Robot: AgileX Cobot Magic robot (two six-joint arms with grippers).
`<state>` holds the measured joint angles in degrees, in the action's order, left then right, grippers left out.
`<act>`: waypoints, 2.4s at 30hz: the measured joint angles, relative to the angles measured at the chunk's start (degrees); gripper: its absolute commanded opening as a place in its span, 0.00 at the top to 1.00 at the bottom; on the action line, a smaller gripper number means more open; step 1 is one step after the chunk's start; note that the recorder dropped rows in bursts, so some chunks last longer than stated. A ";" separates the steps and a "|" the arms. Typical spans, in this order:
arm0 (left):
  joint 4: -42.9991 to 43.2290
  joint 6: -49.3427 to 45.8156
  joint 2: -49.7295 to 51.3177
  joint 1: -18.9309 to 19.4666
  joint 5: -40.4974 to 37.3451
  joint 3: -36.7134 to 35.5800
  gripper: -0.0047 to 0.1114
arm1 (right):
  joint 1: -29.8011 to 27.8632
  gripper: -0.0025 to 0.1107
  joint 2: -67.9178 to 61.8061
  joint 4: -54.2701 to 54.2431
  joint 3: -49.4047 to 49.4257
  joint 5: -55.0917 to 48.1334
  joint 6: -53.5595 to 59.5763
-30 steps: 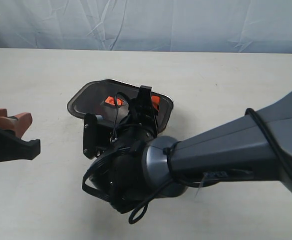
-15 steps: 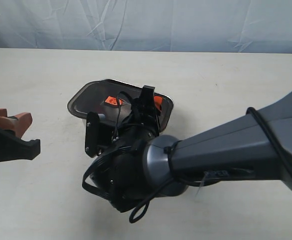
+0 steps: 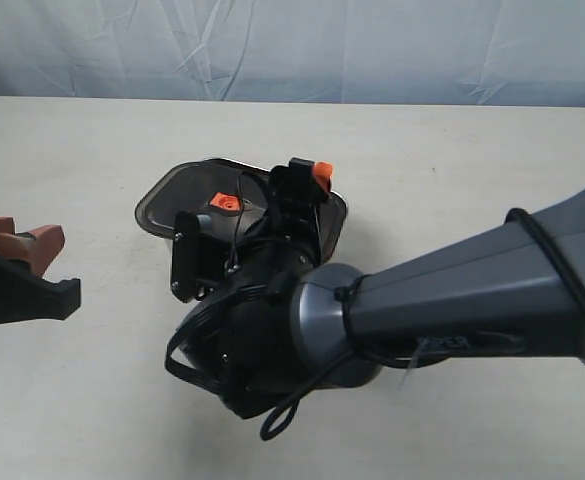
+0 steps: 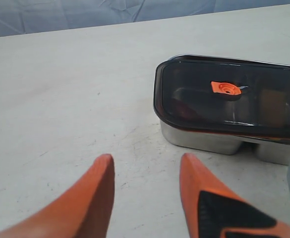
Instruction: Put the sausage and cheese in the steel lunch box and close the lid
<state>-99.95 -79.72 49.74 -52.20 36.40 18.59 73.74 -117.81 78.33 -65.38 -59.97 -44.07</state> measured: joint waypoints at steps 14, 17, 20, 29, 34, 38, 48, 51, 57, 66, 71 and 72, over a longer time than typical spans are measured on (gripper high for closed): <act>0.00 0.00 0.00 0.00 0.00 0.00 0.61 | 4.23 0.16 0.05 -5.10 -0.25 2.10 3.58; 0.00 0.00 0.00 0.00 0.00 0.00 0.61 | 4.27 0.16 -0.19 -5.14 -0.14 1.44 3.69; 0.00 0.00 0.00 0.00 0.00 0.00 0.61 | 4.15 0.16 -0.30 -5.02 -0.14 0.89 4.66; 0.00 0.00 0.00 0.00 -0.13 0.00 0.61 | 3.56 0.16 -0.36 -4.88 -0.14 -0.29 5.71; 0.00 0.00 0.00 0.00 -0.27 0.00 0.61 | 3.46 0.16 -0.51 -1.88 -0.14 -3.35 5.96; 0.00 0.00 0.00 0.00 -0.27 0.00 0.61 | 3.46 0.16 -0.51 -1.19 -0.14 -4.71 5.96; 0.00 0.00 0.00 0.00 -0.40 0.00 0.61 | 3.46 0.17 -0.28 0.29 0.08 -7.52 3.41; 0.00 0.00 0.00 0.00 -0.44 0.00 0.61 | 3.46 0.21 0.99 0.96 0.08 -7.20 2.03; 0.00 -0.12 0.00 0.00 -0.44 0.00 0.61 | 3.46 0.22 4.21 -1.66 0.08 -2.83 1.67; 0.00 -0.23 0.00 0.00 -0.44 0.00 0.61 | 3.46 0.22 4.91 -5.70 0.08 1.57 1.91; 0.00 -0.23 0.00 0.00 -0.44 0.00 0.61 | 3.46 0.22 4.91 -5.87 0.08 2.09 2.03; 0.00 -0.23 0.00 0.00 -0.44 0.00 0.61 | 3.46 0.22 4.91 -6.35 0.08 2.39 2.03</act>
<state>-99.95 -79.94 49.74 -52.20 35.96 18.59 77.19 -112.90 71.97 -65.29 -57.58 -42.04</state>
